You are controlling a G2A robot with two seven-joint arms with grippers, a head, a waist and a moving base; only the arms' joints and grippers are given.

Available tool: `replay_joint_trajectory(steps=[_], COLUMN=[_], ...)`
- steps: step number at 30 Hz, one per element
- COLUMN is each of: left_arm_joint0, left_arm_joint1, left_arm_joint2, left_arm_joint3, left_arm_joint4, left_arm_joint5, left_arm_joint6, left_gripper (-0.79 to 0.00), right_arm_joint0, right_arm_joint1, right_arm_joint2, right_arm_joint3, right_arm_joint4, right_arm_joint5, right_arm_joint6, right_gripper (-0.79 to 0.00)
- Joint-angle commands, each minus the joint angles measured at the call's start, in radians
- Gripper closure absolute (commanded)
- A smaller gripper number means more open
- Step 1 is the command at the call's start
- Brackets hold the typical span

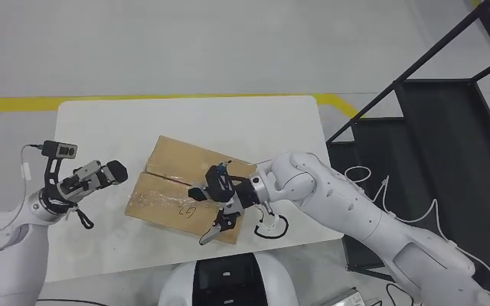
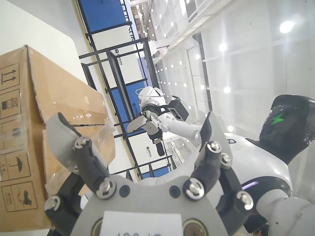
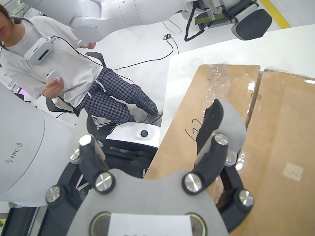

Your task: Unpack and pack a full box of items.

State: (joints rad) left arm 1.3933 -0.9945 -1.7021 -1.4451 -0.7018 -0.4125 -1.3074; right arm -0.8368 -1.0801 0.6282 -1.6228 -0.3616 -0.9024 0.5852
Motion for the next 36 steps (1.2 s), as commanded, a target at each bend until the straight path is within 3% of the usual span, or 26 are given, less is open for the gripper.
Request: replay_joint_trajectory(steps=[1,5,7,12,15,23,26,36], left_arm_joint0=[0.0,0.0,0.013,-0.02,-0.048,-0.057,-0.055,-0.017], left_arm_joint1=[0.0,0.0,0.001,0.017,0.035,0.095,0.119,0.212], left_arm_joint2=[0.0,0.001,0.016,0.02,0.021,0.04,0.054,0.171], left_arm_joint3=[0.0,-0.006,-0.052,-0.074,-0.093,-0.119,-0.114,-0.063], left_arm_joint4=[-0.001,0.004,0.072,0.175,0.221,0.278,0.288,0.455], left_arm_joint5=[0.0,0.0,-0.006,0.006,0.062,0.1,0.07,-0.162], left_arm_joint6=[0.0,0.004,0.013,-0.107,-0.162,-0.2,-0.171,0.062], left_gripper=[-0.785,-0.785,-0.785,-0.785,-0.785,-0.785,-0.785,-0.785], right_arm_joint0=[0.001,0.001,0.001,0.001,0.001,0.001,0.001,0.001], right_arm_joint1=[0.0,0.0,0.0,0.0,0.0,0.0,0.0,0.0], right_arm_joint2=[0.0,0.0,0.0,0.0,0.0,0.0,0.0,0.0], right_arm_joint3=[0.0,0.0,0.0,0.0,0.0,0.0,0.0,0.0], right_arm_joint4=[-0.001,-0.001,-0.001,-0.001,-0.001,-0.001,-0.001,-0.001], right_arm_joint5=[0.0,0.0,0.0,0.0,0.0,0.0,0.0,0.0], right_arm_joint6=[0.001,0.001,0.001,0.001,0.001,0.001,0.001,0.001], right_gripper=[-0.785,-0.785,-0.785,-0.785,-0.785,-0.785,-0.785,-0.785])
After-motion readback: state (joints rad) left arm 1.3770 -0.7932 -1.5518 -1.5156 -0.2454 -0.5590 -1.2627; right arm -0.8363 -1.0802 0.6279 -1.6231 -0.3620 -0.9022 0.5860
